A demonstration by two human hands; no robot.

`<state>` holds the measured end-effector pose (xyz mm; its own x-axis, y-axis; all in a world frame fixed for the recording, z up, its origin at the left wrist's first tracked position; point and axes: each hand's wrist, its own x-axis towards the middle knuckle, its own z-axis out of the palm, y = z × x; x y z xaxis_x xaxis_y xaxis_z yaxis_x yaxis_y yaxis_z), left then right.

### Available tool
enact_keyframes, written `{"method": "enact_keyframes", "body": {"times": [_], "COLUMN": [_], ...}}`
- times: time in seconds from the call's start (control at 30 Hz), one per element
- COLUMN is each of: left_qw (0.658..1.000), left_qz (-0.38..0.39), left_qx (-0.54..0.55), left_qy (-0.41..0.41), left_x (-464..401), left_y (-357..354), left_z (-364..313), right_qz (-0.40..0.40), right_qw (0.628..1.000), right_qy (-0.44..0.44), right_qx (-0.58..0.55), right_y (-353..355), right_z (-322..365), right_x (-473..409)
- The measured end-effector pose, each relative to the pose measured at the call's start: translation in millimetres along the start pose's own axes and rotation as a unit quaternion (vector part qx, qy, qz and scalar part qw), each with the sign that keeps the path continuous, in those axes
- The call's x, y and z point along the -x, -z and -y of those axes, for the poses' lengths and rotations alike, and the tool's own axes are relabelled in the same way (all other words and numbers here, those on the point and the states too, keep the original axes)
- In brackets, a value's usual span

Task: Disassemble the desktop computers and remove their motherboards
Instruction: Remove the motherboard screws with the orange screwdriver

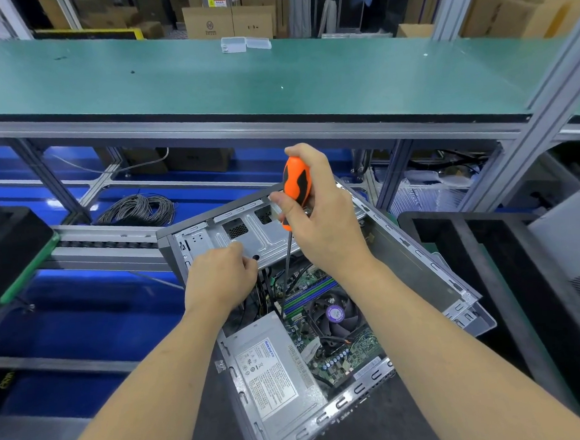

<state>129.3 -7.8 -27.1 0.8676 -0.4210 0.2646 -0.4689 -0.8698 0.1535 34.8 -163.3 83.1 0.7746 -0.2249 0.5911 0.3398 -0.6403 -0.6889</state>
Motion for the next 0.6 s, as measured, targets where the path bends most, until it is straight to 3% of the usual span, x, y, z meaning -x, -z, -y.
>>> {"method": "enact_keyframes", "body": {"times": [0.43,0.6], "left_qw": [1.000,1.000], "left_qz": [-0.003,-0.007], "left_qx": [-0.002,-0.001], "left_qy": [-0.003,-0.010], "left_x": [0.5,1.2], "left_y": [1.8,0.5], "left_z": [-1.2,1.2], "right_qz": [0.013,0.096], "right_qw": [0.999,0.995], "right_qy": [0.042,0.035], "right_qx": [0.006,-0.015], "right_y": [-5.0,3.3], "right_z": [8.5,20.1], "right_x": [3.7,-3.4]}}
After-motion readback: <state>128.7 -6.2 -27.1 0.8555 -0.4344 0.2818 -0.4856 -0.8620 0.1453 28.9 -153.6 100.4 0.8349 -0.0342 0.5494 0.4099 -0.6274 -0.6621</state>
